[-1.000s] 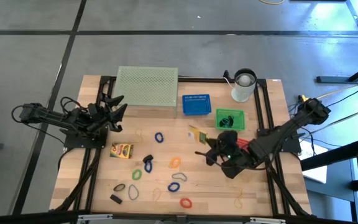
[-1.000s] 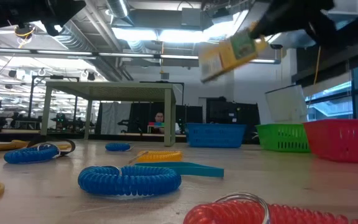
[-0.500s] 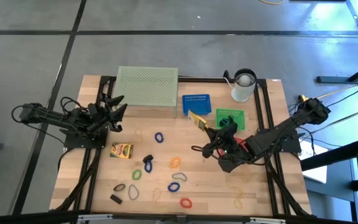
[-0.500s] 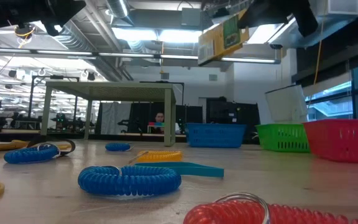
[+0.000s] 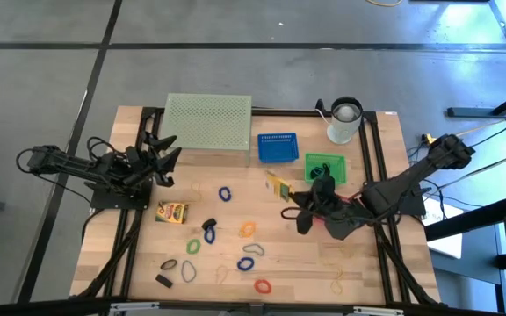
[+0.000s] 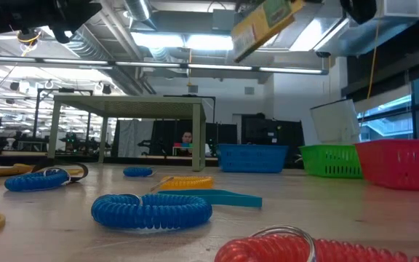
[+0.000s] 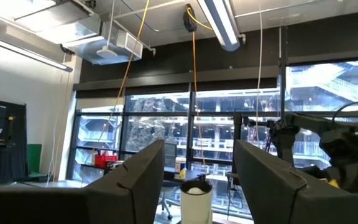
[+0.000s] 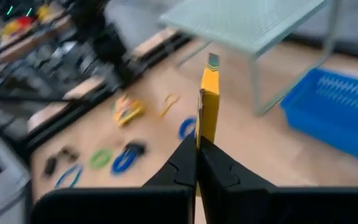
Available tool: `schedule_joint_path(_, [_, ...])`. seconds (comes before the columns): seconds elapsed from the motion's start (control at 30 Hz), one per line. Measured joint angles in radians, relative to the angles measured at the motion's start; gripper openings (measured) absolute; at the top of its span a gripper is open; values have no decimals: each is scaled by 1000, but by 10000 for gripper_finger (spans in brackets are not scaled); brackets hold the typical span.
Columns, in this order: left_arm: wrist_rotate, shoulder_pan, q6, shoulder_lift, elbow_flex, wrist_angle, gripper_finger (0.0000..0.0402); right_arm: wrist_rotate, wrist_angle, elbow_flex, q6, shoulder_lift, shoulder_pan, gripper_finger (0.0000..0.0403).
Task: Pick & Place Office Desk Supplies
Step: Put the crayon box into the red bin
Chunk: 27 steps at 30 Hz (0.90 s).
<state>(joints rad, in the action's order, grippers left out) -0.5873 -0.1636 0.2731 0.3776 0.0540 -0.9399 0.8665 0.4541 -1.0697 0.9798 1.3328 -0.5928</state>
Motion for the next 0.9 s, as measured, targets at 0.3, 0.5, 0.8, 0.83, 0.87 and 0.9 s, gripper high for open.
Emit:
schedule_joint_path(0.3, [0, 0, -1, 0, 0, 11, 190, -334, 462, -110, 265, -38, -7, 4])
schedule_joint_path(0.5, [0, 0, -43, 0, 0, 10, 191, -581, 781, -142, 457, -38, -7, 4])
schedule_joint_path(0.8, [0, 0, -51, 0, 0, 10, 190, -695, 908, -104, 610, -22, -7, 4])
schedule_joint_path(0.83, [1, 0, -51, 0, 0, 10, 190, -695, 909, -92, 610, -17, -7, 4])
schedule_joint_path(0.87, [1, 0, -51, 0, 0, 9, 191, -698, 908, -81, 610, -12, -7, 4])
schedule_joint_path(0.9, [1, 0, -51, 0, 0, 9, 191, -700, 908, -71, 610, -8, -6, 4])
